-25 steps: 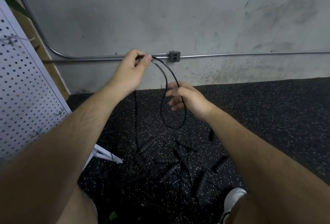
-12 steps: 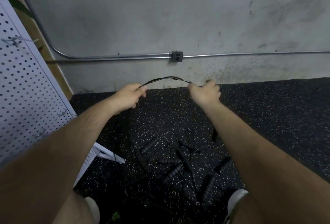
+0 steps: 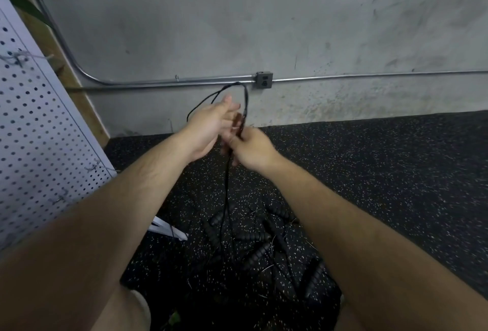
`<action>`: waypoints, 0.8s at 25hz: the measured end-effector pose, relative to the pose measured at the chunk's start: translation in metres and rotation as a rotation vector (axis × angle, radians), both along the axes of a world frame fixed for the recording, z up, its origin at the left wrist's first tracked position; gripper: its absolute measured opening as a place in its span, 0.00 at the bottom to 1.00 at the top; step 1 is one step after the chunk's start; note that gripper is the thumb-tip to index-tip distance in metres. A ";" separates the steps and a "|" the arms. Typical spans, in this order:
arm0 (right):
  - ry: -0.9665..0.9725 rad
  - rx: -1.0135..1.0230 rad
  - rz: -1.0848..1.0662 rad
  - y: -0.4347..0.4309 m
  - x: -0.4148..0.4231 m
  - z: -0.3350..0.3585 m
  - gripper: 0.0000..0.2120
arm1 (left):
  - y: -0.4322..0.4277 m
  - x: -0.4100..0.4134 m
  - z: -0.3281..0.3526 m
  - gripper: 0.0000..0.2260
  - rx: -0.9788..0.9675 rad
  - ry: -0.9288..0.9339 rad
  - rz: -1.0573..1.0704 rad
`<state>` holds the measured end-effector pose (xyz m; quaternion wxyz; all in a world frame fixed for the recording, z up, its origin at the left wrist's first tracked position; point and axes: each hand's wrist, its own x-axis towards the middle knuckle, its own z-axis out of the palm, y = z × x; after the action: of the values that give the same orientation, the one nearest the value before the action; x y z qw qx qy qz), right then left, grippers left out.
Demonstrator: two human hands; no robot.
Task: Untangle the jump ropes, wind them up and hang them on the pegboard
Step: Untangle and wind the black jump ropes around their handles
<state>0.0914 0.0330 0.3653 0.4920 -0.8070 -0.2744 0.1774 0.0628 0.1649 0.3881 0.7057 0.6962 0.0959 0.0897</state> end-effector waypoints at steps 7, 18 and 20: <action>0.162 0.405 -0.189 -0.012 0.031 0.027 0.19 | -0.013 -0.033 -0.042 0.10 0.341 0.164 -0.281; 0.120 -0.069 0.147 -0.028 0.008 -0.017 0.07 | -0.004 -0.009 -0.002 0.13 0.149 -0.067 0.035; 0.062 0.096 0.002 -0.028 0.015 0.006 0.07 | -0.002 -0.015 -0.014 0.15 0.105 0.005 -0.072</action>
<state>0.1062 0.0051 0.3712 0.5381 -0.7764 -0.2680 0.1892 0.0477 0.1631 0.3741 0.6709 0.7354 0.0677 0.0671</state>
